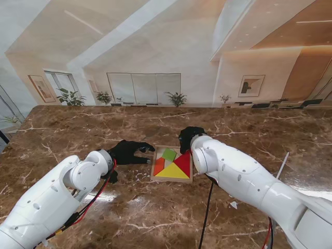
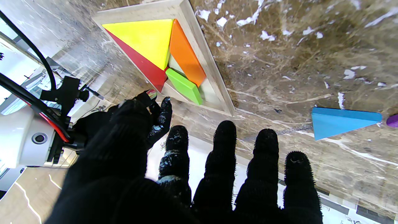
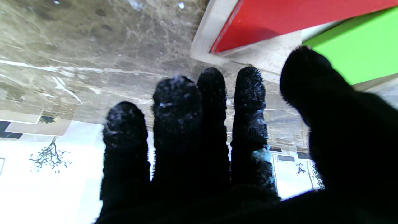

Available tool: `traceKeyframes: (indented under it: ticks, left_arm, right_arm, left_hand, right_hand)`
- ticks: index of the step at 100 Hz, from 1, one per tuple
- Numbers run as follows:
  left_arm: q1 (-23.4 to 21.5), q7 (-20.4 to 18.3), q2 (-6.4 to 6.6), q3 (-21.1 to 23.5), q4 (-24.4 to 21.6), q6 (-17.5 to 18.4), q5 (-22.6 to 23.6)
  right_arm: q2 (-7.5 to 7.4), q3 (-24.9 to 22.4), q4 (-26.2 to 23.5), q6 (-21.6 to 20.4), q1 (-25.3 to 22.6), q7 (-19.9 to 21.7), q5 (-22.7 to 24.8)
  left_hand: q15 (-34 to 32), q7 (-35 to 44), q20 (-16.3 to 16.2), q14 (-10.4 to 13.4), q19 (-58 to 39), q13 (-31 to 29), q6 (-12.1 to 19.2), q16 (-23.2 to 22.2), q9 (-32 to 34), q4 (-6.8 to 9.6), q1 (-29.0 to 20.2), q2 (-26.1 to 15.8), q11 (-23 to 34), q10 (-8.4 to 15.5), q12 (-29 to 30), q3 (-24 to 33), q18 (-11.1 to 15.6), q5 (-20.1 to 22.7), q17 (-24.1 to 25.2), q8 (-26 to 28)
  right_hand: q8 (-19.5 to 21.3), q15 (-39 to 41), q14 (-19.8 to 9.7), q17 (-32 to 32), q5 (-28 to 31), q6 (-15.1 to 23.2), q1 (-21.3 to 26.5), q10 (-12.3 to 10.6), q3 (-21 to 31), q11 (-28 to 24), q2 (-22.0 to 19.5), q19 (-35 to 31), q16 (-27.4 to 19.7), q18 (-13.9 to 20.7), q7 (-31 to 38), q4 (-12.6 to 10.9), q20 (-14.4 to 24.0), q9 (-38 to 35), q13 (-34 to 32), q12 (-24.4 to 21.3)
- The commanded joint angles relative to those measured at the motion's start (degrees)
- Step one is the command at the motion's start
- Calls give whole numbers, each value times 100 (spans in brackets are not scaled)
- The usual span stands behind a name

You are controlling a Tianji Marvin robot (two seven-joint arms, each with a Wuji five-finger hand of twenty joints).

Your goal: Assemble the tangram pieces into a square

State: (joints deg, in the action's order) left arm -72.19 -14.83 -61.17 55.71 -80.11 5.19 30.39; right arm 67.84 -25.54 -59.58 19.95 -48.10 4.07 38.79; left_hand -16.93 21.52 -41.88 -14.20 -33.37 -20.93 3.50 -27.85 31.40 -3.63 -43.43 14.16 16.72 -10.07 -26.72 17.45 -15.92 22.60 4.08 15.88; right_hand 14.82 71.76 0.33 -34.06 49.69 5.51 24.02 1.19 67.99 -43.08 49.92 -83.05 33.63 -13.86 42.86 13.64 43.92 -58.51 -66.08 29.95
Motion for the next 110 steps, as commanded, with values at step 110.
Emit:
traceKeyframes:
  ticks: [110]
  left_arm:
    - [-9,23,-6,-13,33,10,20]
  right_arm:
    - [109,-162,-167,-523,-4,-48,-316]
  left_hand:
    - [-103,-27,99,21,-165,15,35,-63,54,113,-105,-134,82,-91,-60,-139,65,57,75,-105]
  right_hand:
    - [-220,199,-61,7,0,887,131,-30,135,8,174,-261,45,-4,-19,204,64,-58,-122,90]
